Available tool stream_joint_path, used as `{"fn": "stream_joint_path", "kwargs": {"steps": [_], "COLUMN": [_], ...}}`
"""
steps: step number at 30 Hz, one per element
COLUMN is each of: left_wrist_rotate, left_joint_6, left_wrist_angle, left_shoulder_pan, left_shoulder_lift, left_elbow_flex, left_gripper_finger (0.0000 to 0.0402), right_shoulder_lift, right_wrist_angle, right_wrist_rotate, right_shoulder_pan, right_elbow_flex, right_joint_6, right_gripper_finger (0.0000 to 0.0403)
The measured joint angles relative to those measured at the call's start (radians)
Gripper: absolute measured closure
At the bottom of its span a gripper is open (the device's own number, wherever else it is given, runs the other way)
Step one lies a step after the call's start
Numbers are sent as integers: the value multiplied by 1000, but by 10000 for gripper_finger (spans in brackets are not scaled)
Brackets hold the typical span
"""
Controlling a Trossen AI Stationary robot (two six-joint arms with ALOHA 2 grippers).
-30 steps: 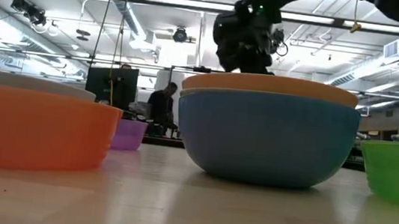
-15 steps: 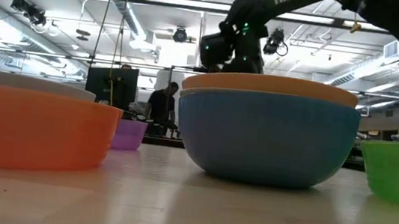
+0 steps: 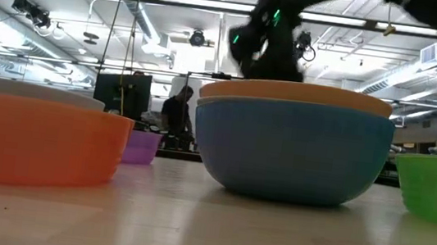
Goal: Nest bowls inside each other
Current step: Stack the dark green bowl on top of the light orange bowl
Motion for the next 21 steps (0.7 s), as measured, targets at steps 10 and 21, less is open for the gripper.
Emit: {"fn": "stream_joint_path", "kwargs": {"steps": [10, 21], "left_wrist_rotate": [-102, 10], "left_joint_6": [3, 71], "left_wrist_angle": [-209, -83], "left_shoulder_pan": [66, 88], "left_shoulder_lift": [0, -16], "left_elbow_flex": [0, 0], "left_gripper_finger": [280, 280], "right_shoulder_lift": [-381, -276], "right_wrist_angle": [105, 306], "right_wrist_rotate": [-290, -233], "right_shoulder_pan": [312, 544], "right_elbow_flex": [3, -1], "right_joint_6": [86, 290], "right_gripper_finger": [402, 403]}}
